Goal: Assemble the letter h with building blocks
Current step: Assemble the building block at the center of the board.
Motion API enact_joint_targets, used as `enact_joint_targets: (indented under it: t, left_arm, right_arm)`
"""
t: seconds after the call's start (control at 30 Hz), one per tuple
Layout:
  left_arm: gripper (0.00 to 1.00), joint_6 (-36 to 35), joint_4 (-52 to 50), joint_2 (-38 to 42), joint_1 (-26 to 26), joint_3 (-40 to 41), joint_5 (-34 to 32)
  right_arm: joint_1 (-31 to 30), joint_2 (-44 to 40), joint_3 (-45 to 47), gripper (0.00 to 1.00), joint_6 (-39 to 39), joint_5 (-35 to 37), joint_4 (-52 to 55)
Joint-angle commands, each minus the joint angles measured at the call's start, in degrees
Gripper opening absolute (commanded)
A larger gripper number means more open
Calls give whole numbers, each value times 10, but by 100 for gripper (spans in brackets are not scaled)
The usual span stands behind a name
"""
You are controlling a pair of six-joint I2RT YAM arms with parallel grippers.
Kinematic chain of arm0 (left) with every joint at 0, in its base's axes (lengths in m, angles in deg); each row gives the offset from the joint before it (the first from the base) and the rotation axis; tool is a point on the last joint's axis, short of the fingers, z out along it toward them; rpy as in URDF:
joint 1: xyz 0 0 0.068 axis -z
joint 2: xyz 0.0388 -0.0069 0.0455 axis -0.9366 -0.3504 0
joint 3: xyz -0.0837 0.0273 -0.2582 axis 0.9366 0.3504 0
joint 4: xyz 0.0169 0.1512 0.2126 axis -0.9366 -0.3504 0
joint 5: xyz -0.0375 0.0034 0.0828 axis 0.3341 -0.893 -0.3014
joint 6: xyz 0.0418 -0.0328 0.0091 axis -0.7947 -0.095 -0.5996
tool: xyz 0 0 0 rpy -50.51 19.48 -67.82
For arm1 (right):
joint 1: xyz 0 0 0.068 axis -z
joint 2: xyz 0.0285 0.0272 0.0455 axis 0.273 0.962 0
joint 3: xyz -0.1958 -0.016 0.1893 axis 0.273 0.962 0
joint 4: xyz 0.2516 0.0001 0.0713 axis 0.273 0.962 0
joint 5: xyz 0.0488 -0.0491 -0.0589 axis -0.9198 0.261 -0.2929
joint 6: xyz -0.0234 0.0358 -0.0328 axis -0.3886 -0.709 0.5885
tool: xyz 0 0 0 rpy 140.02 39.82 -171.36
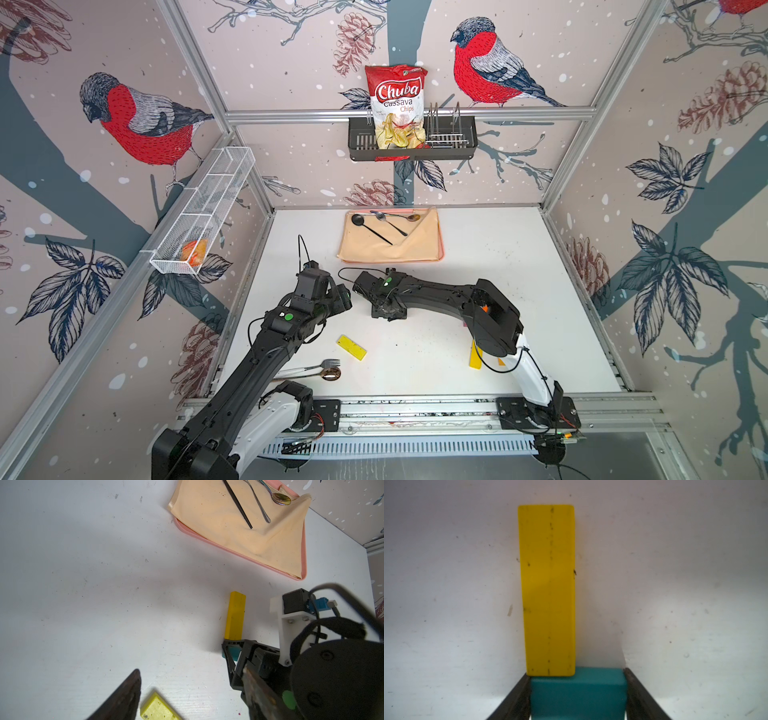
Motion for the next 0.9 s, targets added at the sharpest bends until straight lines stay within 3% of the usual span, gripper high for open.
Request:
enact_joint_targets:
  t: [0.0,0.1,0.3,0.87]
  left_arm:
    - [76,-8,9,3,-1,2,6]
    - [76,-9,5,7,-1,0,6]
    - [76,-9,0,16,-1,-3,7]
    - [76,-10,3,15,-1,4,4]
  right_arm:
    - [-3,2,-2,71,5,10,16]
    - [-8,0,-12,80,7,13,20]
    - [-9,-2,-26,86,7,18,31]
    - [-8,5,-15,79,4,6,20]
